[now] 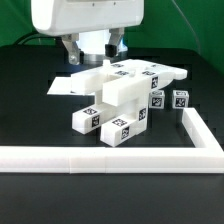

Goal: Assemble chair

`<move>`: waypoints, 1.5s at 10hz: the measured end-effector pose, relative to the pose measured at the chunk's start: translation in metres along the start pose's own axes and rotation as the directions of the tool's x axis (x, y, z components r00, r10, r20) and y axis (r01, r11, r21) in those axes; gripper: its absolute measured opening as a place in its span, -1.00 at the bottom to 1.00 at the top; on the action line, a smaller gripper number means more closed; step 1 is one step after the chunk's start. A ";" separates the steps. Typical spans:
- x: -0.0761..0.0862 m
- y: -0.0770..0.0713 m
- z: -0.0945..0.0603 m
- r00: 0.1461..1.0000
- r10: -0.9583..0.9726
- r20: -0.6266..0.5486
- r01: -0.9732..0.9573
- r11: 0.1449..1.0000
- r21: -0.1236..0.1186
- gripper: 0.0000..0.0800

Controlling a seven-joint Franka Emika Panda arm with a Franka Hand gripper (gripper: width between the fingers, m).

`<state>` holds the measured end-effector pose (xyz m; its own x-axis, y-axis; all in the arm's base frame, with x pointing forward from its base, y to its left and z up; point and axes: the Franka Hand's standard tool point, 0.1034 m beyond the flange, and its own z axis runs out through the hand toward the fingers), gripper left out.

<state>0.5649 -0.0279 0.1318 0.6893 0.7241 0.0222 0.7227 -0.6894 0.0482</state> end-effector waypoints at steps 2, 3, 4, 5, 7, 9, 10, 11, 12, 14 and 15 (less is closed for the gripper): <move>-0.013 0.000 0.000 0.999 0.018 0.033 -0.020 0.998 0.052 0.62; -0.033 -0.019 0.005 0.998 0.038 0.048 -0.042 0.996 0.081 0.62; -0.049 -0.038 0.008 0.996 0.065 0.065 -0.072 0.991 0.109 0.62; -0.053 -0.044 0.010 0.994 0.083 0.075 -0.092 0.989 0.119 0.62; -0.052 -0.042 0.010 0.994 0.084 0.075 -0.092 0.989 0.117 0.62; -0.053 -0.044 0.011 0.993 0.084 0.077 -0.093 0.989 0.119 0.62; -0.060 -0.054 0.017 0.990 0.110 0.093 -0.121 0.984 0.132 0.62; -0.070 -0.067 0.025 0.987 0.119 0.109 -0.134 0.980 0.146 0.62; -0.077 -0.073 0.035 0.989 0.119 0.088 -0.129 0.985 0.114 0.62; -0.079 -0.087 0.046 0.988 0.117 0.101 -0.129 0.984 0.120 0.62; -0.078 -0.088 0.047 0.988 0.119 0.101 -0.131 0.984 0.121 0.62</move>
Offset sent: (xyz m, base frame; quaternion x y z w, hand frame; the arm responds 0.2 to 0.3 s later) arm -0.1000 -0.0064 -0.0126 0.0401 -0.0527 0.0567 0.9962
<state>0.4495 -0.0243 0.0793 0.7717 0.6317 -0.0735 0.6272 -0.7751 -0.0761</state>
